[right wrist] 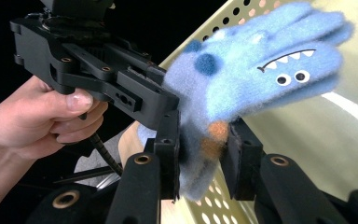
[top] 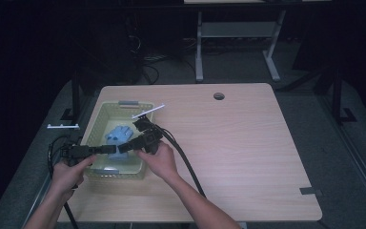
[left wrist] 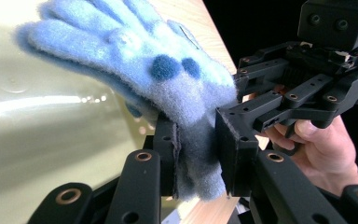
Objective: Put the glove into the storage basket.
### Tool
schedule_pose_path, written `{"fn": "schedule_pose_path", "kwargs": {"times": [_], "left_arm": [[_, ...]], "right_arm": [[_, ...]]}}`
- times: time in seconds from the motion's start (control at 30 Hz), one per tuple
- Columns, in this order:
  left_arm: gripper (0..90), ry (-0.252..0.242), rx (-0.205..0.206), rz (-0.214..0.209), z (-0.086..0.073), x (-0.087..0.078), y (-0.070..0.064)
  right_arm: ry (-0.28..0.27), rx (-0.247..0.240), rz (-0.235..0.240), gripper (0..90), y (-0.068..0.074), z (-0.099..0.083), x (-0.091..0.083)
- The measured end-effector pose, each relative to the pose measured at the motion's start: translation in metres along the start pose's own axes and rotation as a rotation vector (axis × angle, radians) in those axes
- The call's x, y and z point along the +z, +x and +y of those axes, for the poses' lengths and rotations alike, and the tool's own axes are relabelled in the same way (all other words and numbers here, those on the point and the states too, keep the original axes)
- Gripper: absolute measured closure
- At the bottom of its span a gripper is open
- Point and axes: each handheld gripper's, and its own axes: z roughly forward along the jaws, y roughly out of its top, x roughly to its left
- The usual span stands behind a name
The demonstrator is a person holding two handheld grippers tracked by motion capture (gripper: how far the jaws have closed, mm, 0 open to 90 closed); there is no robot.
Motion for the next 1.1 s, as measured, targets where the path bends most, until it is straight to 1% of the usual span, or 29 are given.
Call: {"fn": "schedule_pose_path", "kwargs": {"times": [0.03, 0.13, 0.17, 0.27, 0.43, 0.57, 0.6, 0.7, 0.77, 0.83, 0.87, 0.9, 0.93, 1.0, 1.03, 1.07, 1.1], "left_arm": [[71.2, 0.004, 0.006, 0.005, 0.0, -0.001, 0.001], [72.2, 0.005, -0.004, 0.02, 0.002, -0.003, 0.004], [72.5, 0.005, -0.008, 0.021, 0.003, -0.004, 0.006], [72.8, 0.011, -0.007, 0.028, 0.003, -0.004, 0.008], [73.7, 0.024, -0.005, 0.049, 0.005, -0.003, 0.012], [73.8, 0.03, -0.014, 0.072, 0.005, -0.003, 0.016], [73.9, 0.032, -0.021, 0.083, 0.006, -0.003, 0.017], [73.9, 0.037, -0.025, 0.095, 0.006, -0.002, 0.02], [73.9, 0.043, -0.035, 0.103, 0.007, 0.0, 0.024], [73.9, 0.05, -0.046, 0.116, 0.007, 0.002, 0.029], [73.9, 0.05, -0.046, 0.116, 0.007, 0.002, 0.029], [73.9, 0.054, -0.049, 0.129, 0.008, 0.004, 0.03], [73.9, 0.062, -0.048, 0.152, 0.008, 0.006, 0.03], [74.0, 0.069, -0.043, 0.159, 0.008, 0.007, 0.031], [73.9, 0.077, -0.043, 0.172, 0.009, 0.008, 0.032], [74.0, 0.083, -0.043, 0.184, 0.009, 0.009, 0.032], [74.0, 0.087, -0.049, 0.194, 0.009, 0.01, 0.032]], "right_arm": [[0.001, 0.006, -0.004, 69.6, 0.0, 0.0, 0.002], [-0.005, 0.005, -0.006, 70.0, -0.001, 0.001, 0.008], [-0.005, 0.015, -0.001, 70.0, -0.001, 0.002, 0.009], [-0.008, 0.019, 0.002, 70.2, -0.003, 0.002, 0.012], [-0.004, 0.026, -0.007, 70.3, -0.005, 0.002, 0.018], [0.003, 0.04, -0.014, 70.4, -0.008, 0.002, 0.023], [0.003, 0.042, -0.014, 70.3, -0.009, 0.002, 0.025], [0.006, 0.048, -0.021, 70.3, -0.012, 0.003, 0.031], [0.009, 0.047, -0.027, 70.2, -0.013, 0.003, 0.032], [0.018, 0.064, -0.038, 70.2, -0.017, 0.003, 0.037], [0.02, 0.074, -0.039, 70.1, -0.018, 0.003, 0.038], [0.02, 0.074, -0.039, 70.1, -0.018, 0.003, 0.038], [0.023, 0.079, -0.043, 70.1, -0.021, 0.003, 0.041], [0.029, 0.08, -0.052, 70.0, -0.023, 0.002, 0.043], [0.037, 0.094, -0.051, 69.9, -0.023, 0.002, 0.044], [0.047, 0.087, -0.066, 69.7, -0.025, 0.001, 0.048], [0.047, 0.087, -0.066, 69.7, -0.025, 0.001, 0.048]]}}
